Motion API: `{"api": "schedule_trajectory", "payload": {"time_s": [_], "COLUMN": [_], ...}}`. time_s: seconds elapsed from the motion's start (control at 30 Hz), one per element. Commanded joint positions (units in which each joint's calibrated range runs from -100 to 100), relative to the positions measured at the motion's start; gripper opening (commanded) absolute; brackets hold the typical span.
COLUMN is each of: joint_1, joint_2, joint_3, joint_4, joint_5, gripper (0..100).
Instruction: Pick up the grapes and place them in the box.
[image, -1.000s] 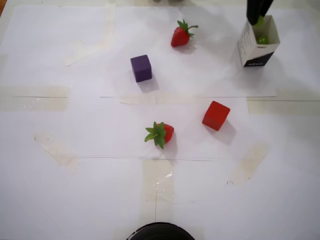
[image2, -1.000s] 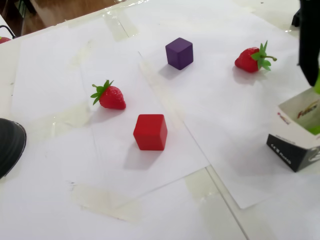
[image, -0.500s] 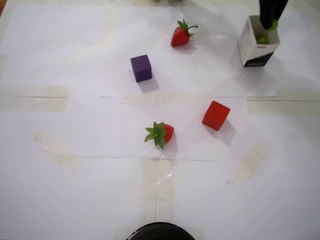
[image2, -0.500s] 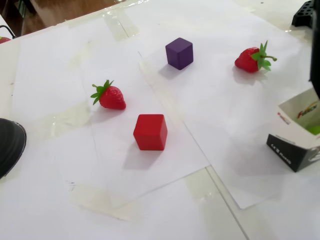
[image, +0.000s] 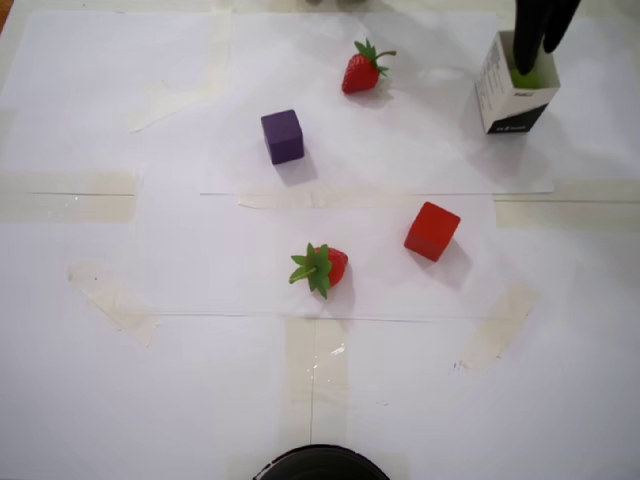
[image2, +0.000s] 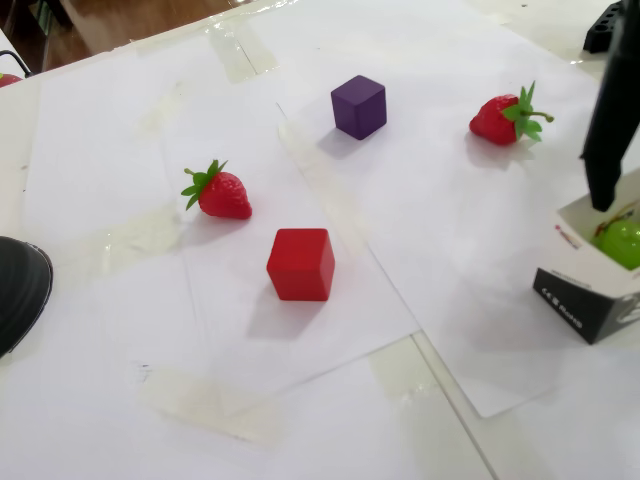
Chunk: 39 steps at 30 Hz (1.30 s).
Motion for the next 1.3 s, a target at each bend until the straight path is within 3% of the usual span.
{"api": "schedule_trajectory", "payload": {"time_s": [0.0,0.2,0.3,0.33,0.43,0.6,0.7,0.87,1.27], "joint_1": [2.81,10.53,15.75,30.60,33.69,35.82,36.41,36.26,35.68], "joint_2": [-7.94,-24.19,-34.08,-56.70,-63.23,-73.81,-77.07,-79.57,-87.13], "joint_3": [-2.93,3.53,11.62,36.89,45.89,62.80,68.71,70.44,80.07], "joint_4": [1.50,-0.05,2.07,8.04,7.63,5.75,4.85,4.85,3.87], "joint_5": [0.73,4.93,5.52,3.17,2.74,0.88,2.78,5.32,4.10], "gripper": [15,14,6,0,0,0,0,0,0]}}
